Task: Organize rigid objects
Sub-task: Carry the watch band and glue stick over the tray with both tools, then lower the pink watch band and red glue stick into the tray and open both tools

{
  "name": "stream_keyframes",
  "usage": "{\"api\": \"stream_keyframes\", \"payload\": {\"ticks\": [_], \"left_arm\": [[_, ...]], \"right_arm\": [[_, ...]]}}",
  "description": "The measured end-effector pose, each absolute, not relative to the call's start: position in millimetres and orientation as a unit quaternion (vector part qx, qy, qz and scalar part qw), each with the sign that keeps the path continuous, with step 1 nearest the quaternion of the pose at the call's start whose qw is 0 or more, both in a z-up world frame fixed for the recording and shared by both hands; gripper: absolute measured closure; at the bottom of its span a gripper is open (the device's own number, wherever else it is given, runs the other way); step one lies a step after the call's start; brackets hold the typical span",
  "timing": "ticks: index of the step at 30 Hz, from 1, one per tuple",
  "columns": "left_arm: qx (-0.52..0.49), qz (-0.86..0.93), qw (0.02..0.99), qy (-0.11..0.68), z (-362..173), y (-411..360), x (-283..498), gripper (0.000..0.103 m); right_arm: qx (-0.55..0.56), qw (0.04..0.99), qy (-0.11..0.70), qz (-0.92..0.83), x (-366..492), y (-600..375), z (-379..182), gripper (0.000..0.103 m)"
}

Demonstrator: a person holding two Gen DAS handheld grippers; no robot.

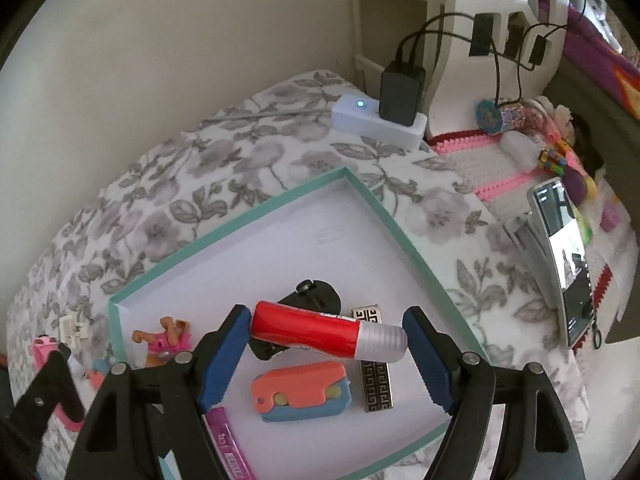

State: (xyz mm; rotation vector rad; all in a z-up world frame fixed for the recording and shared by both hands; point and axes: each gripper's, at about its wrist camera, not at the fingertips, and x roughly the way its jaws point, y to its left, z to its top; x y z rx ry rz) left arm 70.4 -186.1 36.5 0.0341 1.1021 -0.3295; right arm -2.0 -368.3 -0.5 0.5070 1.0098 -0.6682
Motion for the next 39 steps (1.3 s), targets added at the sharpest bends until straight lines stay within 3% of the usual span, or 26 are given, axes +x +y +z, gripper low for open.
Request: {"api": "stream_keyframes", "payload": {"ticks": [30, 39], "left_arm": [[0.033, -0.180, 0.794, 0.580, -6.0, -211.8, 73.0, 0.051], [0.021, -0.186, 0.795, 0.577, 0.6, -207.9, 73.5, 0.041]], "right_arm": [[0.235, 0.763, 0.522, -0.300, 1.4, -364.6, -32.4, 0.023], [0.238, 0.762, 0.523, -0.298, 1.3, -365.3, -31.8, 0.023]]}}
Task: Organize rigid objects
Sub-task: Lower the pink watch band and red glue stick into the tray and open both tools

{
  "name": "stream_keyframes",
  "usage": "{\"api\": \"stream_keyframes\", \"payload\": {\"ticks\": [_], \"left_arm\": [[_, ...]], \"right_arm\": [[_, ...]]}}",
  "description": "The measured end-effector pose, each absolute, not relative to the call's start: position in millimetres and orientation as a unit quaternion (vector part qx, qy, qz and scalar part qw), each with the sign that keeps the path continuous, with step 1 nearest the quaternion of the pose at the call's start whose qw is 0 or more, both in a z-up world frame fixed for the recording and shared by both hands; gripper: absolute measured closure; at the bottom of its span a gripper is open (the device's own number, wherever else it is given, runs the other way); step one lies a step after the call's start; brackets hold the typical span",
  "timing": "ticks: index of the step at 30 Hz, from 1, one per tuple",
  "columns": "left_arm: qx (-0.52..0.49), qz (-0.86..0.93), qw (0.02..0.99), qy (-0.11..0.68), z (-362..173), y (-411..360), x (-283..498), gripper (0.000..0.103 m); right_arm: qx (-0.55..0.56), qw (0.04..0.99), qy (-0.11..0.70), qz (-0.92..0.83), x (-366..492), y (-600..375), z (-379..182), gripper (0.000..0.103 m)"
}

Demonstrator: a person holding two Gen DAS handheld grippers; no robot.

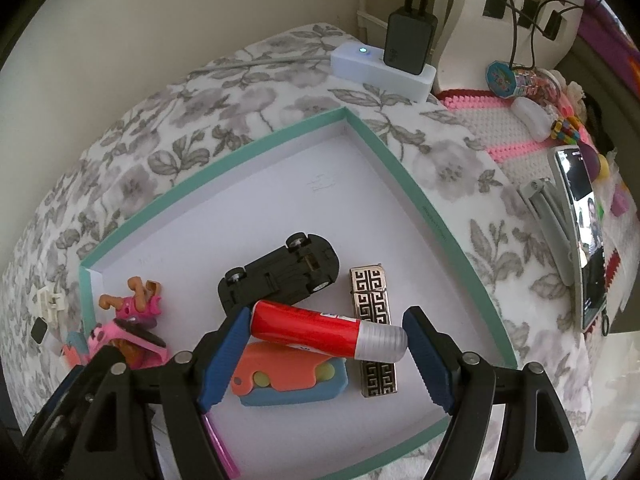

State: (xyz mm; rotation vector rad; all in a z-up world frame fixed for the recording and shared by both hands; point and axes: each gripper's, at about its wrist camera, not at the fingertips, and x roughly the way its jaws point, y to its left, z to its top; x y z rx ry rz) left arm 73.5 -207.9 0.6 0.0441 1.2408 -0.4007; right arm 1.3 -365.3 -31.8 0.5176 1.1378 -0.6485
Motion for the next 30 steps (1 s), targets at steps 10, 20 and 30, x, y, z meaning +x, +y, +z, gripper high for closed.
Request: {"api": "stream_keyframes", "payload": {"ticks": [10, 20, 30], "left_arm": [[0.017, -0.176, 0.811, 0.557, 17.1, -196.7, 73.5, 0.040], [0.013, -0.128, 0.832, 0.540, 22.6, -174.0, 82.1, 0.033], [-0.006, -0.078, 0.835, 0.545, 13.3, -148.4, 91.7, 0.019]], "right_arm": [[0.231, 0.764, 0.527, -0.292, 2.8, -362.7, -31.7, 0.023], [0.221, 0.765, 0.534, -0.285, 6.2, -358.4, -35.7, 0.021], [0.201, 0.774, 0.530, -0.282, 8.9, -353.8, -34.5, 0.003]]}}
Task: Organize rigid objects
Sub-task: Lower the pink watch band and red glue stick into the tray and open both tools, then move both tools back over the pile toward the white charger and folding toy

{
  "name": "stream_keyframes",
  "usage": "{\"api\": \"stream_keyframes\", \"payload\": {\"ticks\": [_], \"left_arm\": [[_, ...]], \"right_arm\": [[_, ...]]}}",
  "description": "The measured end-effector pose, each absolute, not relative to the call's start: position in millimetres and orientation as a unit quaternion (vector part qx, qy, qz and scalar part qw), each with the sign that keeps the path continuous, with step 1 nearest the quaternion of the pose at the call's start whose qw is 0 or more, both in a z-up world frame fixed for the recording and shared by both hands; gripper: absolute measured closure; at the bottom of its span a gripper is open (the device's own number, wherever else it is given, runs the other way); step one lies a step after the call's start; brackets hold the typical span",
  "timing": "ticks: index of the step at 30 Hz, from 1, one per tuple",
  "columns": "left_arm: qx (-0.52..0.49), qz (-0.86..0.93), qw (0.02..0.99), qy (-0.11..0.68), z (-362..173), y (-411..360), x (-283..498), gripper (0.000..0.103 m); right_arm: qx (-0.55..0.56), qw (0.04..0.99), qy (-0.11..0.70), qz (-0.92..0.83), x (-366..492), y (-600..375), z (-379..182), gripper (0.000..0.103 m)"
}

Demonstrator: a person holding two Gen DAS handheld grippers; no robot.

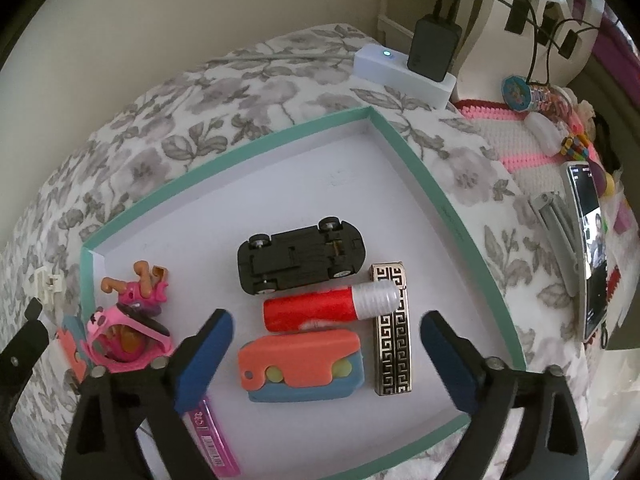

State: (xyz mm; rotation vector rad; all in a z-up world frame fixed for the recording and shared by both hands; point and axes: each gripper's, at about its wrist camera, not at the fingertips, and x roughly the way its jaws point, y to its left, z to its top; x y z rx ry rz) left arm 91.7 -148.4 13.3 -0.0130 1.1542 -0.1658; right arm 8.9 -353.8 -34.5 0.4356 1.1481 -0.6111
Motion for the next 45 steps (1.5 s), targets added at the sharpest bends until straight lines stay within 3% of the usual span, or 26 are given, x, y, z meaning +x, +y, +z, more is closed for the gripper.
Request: {"api": "stream_keyframes", "payload": {"ticks": [4, 8, 26, 45], "left_arm": [[-0.024, -0.064, 0.830, 0.554, 7.0, -135.9, 96.3, 0.019], [-0.041, -0.043, 0.828, 0.558, 1.5, -120.0, 101.2, 0.011], [-0.114, 0.022, 0.806, 0.581, -22.4, -41.4, 130.1, 0.011], [-0.104, 0.005, 0.780, 0.617, -60.0, -45.8, 154.9, 0.011]], "right_arm": [[0.191, 0.779, 0.531, -0.275, 11.7, -349.2, -34.4, 0.001], [0.181, 0.789, 0.526, -0.263, 15.0, -343.2, -32.4, 0.000], [0.146, 0.846, 0.484, -0.170, 43.7, -287.9, -6.6, 0.000], [0.090, 0.846, 0.513, -0.114, 89.5, -222.4, -9.9, 0.000]]}}
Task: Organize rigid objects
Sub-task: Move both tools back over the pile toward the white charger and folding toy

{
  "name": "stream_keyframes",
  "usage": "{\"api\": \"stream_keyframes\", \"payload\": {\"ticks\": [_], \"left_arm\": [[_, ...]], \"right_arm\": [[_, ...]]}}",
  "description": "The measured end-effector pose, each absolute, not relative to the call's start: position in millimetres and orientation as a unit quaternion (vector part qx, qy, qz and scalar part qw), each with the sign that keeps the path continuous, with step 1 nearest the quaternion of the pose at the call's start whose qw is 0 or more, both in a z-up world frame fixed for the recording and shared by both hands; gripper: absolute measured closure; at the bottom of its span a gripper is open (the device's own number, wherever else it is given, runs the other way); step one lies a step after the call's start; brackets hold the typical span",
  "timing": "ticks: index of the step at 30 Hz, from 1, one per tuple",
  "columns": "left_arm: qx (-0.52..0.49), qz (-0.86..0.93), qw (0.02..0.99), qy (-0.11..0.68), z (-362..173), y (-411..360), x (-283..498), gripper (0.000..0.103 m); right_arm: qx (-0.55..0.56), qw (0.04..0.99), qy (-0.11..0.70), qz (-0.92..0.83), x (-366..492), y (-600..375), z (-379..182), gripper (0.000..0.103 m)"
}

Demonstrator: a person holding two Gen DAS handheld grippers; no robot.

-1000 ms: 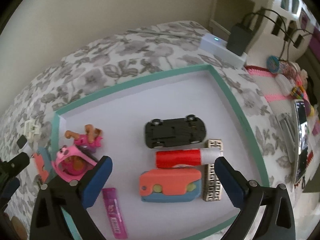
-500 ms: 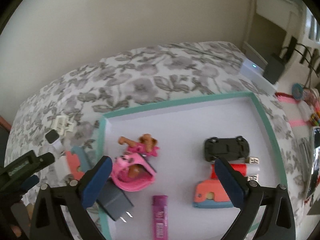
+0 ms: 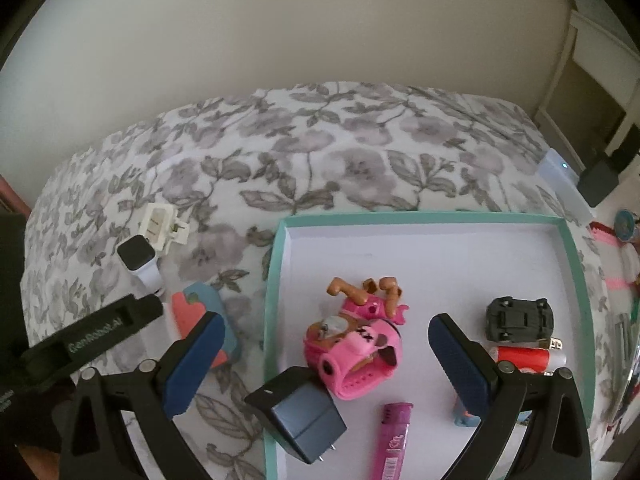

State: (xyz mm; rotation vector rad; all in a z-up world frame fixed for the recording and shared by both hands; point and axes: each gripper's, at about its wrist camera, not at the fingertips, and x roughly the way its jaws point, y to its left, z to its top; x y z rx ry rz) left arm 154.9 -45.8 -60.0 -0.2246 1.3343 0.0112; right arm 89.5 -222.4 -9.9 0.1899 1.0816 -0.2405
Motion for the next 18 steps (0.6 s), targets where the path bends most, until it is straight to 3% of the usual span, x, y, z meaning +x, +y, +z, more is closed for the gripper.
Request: {"api": "stream_keyframes", "payload": {"ticks": [18], "left_arm": [[-0.028, 0.007, 0.785, 0.619, -57.4, -53.3, 135.1, 0.011]], "right_arm": [[0.098, 0.834, 0.528, -0.129, 85.8, -230.0, -18.8, 0.000]]}}
